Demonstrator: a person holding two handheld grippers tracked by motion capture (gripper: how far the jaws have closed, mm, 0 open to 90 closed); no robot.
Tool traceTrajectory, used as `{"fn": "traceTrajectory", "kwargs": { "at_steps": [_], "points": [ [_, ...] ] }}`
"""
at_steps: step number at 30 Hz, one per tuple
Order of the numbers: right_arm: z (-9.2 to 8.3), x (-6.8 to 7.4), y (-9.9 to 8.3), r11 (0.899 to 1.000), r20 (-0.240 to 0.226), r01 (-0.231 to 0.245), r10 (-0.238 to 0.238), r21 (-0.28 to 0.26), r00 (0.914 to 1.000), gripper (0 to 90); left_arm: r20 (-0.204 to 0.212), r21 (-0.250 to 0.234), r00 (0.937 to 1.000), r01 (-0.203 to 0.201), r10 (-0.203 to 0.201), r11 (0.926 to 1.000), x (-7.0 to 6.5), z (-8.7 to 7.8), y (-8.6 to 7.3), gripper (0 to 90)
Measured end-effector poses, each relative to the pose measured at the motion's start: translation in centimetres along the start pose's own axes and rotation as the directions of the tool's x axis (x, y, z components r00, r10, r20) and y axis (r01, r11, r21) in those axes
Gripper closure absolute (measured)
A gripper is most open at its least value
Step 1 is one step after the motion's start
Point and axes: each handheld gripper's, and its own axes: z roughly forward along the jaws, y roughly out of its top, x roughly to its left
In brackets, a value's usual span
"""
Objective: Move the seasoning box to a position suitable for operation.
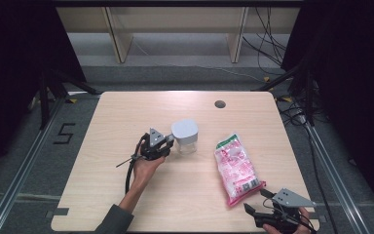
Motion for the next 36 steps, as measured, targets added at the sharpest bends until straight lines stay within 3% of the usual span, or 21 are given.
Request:
{"fn": "traceTrajectory", "kwargs": {
  "at_steps": [5,7,8,10,13,14,15,16,17,18,20,22,26,30,32,33,34,35,36],
  "points": [
    [0.3,-0.4,0.0,0.998,-0.005,0.056,-0.056,-0.031,0.9984,22.2,0.042,-0.007,0.9991,-0.012,0.013,0.9999,-0.2,-1.2,-0.7,69.9],
    [0.3,-0.3,0.0,0.999,-0.003,0.044,-0.044,-0.023,0.9990,22.2,0.066,-0.003,0.9975,-0.024,0.024,0.9997,-0.3,-1.9,-1.0,69.9],
    [0.3,-0.4,0.0,0.998,-0.004,0.056,-0.056,-0.031,0.9984,22.1,0.076,0.000,0.9964,-0.038,0.037,0.9993,-0.4,-2.3,-1.2,69.8],
    [0.2,-0.1,0.0,0.999,-0.002,0.036,-0.036,-0.007,0.9994,22.2,0.119,-0.006,0.9916,-0.050,0.051,0.9987,-0.9,-3.3,-1.8,69.8],
    [0.3,-0.3,0.0,0.998,-0.001,0.060,-0.060,-0.022,0.9982,22.2,0.141,-0.018,0.9890,-0.043,0.046,0.9989,-1.3,-3.8,-2.2,69.7],
    [0.2,-0.3,0.0,0.999,0.005,0.036,-0.036,0.003,0.9993,22.1,0.148,-0.017,0.9876,-0.049,0.051,0.9987,-1.4,-4.1,-2.3,69.7],
    [0.4,-0.4,0.0,0.998,-0.009,0.055,-0.055,-0.027,0.9984,22.1,0.152,-0.012,0.9867,-0.056,0.058,0.9983,-1.5,-4.3,-2.4,69.7],
    [0.4,-0.1,0.0,0.999,-0.008,0.034,-0.034,-0.020,0.9994,22.2,0.164,-0.013,0.9844,-0.061,0.062,0.9980,-1.7,-4.5,-2.5,69.7],
    [0.3,-0.3,0.0,0.998,-0.004,0.069,-0.069,-0.014,0.9976,22.1,0.180,-0.013,0.9814,-0.064,0.066,0.9978,-1.9,-4.8,-2.6,69.6],
    [0.3,-0.3,0.0,0.998,-0.005,0.066,-0.066,-0.012,0.9978,22.2,0.188,-0.018,0.9800,-0.062,0.065,0.9979,-2.0,-4.9,-2.8,69.5],
    [0.4,-0.5,0.0,0.996,0.000,0.089,-0.089,-0.022,0.9961,22.1,0.195,-0.013,0.9778,-0.076,0.077,0.9970,-2.2,-5.3,-3.0,69.5],
    [0.4,-0.3,0.0,0.998,-0.013,0.063,-0.063,-0.013,0.9979,22.1,0.207,-0.018,0.9755,-0.073,0.075,0.9972,-2.5,-5.6,-3.1,69.6],
    [0.4,-0.3,0.0,0.997,-0.006,0.076,-0.076,-0.016,0.9971,22.1,0.223,-0.026,0.9712,-0.079,0.083,0.9965,-2.5,-6.1,-3.5,69.4],
    [0.3,0.1,0.0,1.000,-0.018,0.031,-0.031,0.003,0.9994,22.1,0.234,-0.024,0.9669,-0.099,0.102,0.9947,-2.8,-6.6,-3.8,69.4],
    [0.3,0.0,0.0,0.999,-0.017,0.043,-0.043,0.010,0.9989,22.1,0.229,-0.025,0.9679,-0.102,0.105,0.9945,-2.9,-6.7,-3.8,69.4],
    [0.5,-0.1,0.0,0.998,-0.008,0.060,-0.060,-0.013,0.9982,22.1,0.225,-0.022,0.9692,-0.099,0.101,0.9949,-2.9,-6.8,-3.8,69.4],
    [0.5,-0.3,0.0,0.997,-0.012,0.075,-0.075,-0.015,0.9971,22.1,0.237,-0.022,0.9662,-0.100,0.103,0.9947,-3.0,-6.9,-3.8,69.3],
    [0.4,-0.1,0.0,0.998,-0.021,0.058,-0.058,-0.003,0.9981,22.1,0.228,-0.008,0.9667,-0.117,0.116,0.9931,-2.9,-7.1,-3.8,69.2],
    [0.5,-0.1,0.0,0.998,-0.025,0.061,-0.061,-0.005,0.9978,22.2,0.242,-0.024,0.9648,-0.099,0.102,0.9948,-3.1,-7.1,-3.9,69.1]
  ]
}}
